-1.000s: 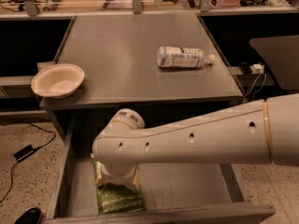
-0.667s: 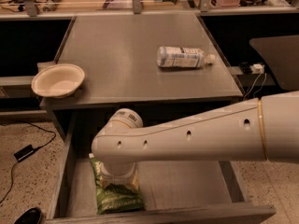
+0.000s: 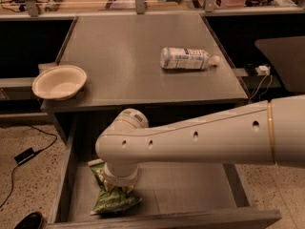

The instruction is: Pick green jalapeno chip bag from top drawer and place on counter

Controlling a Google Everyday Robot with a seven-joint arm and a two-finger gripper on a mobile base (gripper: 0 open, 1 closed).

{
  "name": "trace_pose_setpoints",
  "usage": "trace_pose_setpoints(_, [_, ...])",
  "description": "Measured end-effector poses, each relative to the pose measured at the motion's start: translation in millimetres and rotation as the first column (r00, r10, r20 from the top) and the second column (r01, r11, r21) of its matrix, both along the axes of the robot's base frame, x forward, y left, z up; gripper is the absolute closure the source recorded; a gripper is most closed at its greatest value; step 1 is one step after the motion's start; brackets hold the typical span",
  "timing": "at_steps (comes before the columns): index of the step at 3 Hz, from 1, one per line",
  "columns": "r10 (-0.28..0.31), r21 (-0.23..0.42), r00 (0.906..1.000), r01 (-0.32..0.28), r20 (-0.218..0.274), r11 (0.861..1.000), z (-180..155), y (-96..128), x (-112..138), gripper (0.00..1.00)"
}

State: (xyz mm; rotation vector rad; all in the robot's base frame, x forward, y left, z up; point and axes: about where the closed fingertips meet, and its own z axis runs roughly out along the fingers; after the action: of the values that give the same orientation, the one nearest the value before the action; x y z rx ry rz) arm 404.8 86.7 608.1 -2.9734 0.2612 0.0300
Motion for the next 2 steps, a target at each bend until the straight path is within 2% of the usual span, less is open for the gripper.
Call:
trace_pose_setpoints(1, [-0.024,0.060,0.9997,0.025,-0.008,0.998,16,-12,1,1.00])
trace_pose_setpoints(2, [-0.111,0.269,0.9937,0.102,0.018,0.958,117,-35,18,1.00])
